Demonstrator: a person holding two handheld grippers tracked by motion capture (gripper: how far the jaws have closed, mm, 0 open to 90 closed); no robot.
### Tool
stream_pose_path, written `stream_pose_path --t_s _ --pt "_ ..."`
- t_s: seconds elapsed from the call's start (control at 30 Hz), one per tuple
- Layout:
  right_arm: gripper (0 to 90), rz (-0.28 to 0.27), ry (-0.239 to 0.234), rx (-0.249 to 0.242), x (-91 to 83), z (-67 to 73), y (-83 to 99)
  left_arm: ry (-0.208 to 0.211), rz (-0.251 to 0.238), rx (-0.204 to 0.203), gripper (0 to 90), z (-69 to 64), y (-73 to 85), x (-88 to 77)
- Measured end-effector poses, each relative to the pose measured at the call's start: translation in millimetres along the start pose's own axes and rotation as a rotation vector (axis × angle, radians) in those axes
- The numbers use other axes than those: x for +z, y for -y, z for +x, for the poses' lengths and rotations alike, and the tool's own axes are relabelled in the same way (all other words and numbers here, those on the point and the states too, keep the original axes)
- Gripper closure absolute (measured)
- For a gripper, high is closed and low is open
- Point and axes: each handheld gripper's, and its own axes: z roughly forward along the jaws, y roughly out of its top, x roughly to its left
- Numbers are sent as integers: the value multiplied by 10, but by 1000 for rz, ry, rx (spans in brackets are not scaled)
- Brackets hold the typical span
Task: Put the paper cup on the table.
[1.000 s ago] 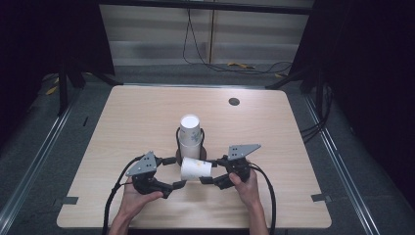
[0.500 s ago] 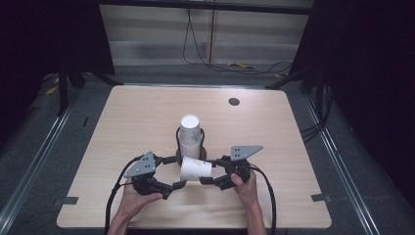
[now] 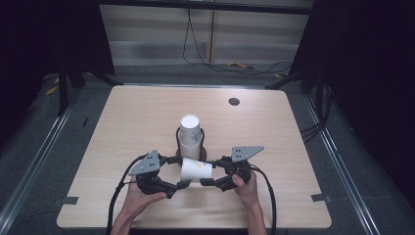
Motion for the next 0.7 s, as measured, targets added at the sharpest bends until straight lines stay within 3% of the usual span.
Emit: stream_pose_path --t_s 0.37,0.7 --pt "355 2 -7 0 71 -3 -2 -2 9 0 155 41 24 31" --pt "359 -3 -14 1 119 -3 -13 25 6 -3 173 69 36 36"
